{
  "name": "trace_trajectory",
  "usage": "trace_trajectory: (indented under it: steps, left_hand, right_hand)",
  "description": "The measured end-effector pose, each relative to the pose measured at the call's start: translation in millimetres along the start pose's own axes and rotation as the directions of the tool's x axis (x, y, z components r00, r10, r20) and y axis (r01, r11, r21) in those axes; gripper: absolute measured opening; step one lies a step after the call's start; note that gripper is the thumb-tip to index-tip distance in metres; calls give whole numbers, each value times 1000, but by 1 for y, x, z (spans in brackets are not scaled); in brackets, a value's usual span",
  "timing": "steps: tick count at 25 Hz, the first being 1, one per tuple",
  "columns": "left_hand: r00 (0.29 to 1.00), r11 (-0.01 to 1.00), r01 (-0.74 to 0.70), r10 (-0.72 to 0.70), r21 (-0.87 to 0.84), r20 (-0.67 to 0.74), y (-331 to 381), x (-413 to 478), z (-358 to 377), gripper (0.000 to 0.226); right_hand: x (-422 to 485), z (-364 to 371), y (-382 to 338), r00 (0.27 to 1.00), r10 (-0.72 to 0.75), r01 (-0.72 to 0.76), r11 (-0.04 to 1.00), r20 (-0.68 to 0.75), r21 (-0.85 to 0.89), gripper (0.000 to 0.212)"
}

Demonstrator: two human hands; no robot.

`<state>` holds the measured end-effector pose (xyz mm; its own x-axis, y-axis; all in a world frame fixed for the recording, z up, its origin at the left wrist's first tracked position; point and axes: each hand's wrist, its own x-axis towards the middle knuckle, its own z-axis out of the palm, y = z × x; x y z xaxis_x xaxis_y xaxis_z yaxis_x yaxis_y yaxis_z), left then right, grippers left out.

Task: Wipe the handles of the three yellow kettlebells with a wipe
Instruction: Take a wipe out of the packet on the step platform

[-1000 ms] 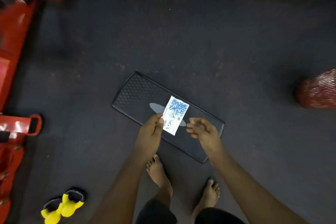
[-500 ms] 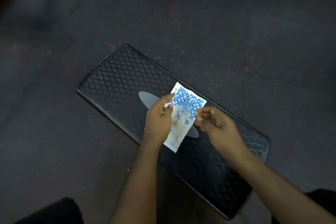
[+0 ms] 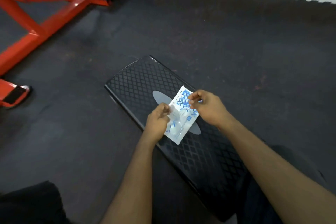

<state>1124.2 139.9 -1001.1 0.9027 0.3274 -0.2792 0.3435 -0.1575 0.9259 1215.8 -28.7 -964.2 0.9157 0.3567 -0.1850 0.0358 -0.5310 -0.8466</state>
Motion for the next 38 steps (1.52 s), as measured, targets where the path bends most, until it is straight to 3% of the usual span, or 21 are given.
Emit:
trace_trajectory:
  steps: [7, 10, 12, 15, 22, 30, 35, 38]
  left_hand:
    - [997, 976, -3, -14, -220, -76, -16, -9, 4, 16]
    - [999, 949, 21, -35, -315, -38, -16, -5, 0, 38]
    - [998, 959, 43, -52, -280, -26, -17, -3, -2, 42]
    - [999, 993, 21, -25, -115, -37, -20, -3, -1, 7]
    - [1000, 999, -19, 19, 34, 22, -20, -7, 4, 41]
    - [999, 998, -32, 32, 56, 5, -18, -8, 10, 43]
    - [1000, 998, -28, 29, 61, -11, -19, -9, 13, 44]
    - [1000, 998, -22, 23, 58, -16, -19, -8, 14, 45]
  right_hand:
    - [-5, 21, 23, 979, -195, 204, 958, 66, -202, 18]
    - [-2, 28, 29, 973, -223, 232, 943, 64, -238, 23]
    - [3, 29, 33, 966, -247, 259, 930, 78, -262, 24]
    - [8, 30, 37, 951, -286, 308, 906, 117, -292, 20]
    - [14, 35, 42, 950, -291, 313, 899, 115, -308, 12]
    - [13, 31, 36, 921, -373, 389, 891, 113, -235, 14]
    - [12, 29, 41, 944, -324, 331, 928, 70, -172, 17]
    - [12, 29, 40, 957, -266, 280, 951, 111, -130, 8]
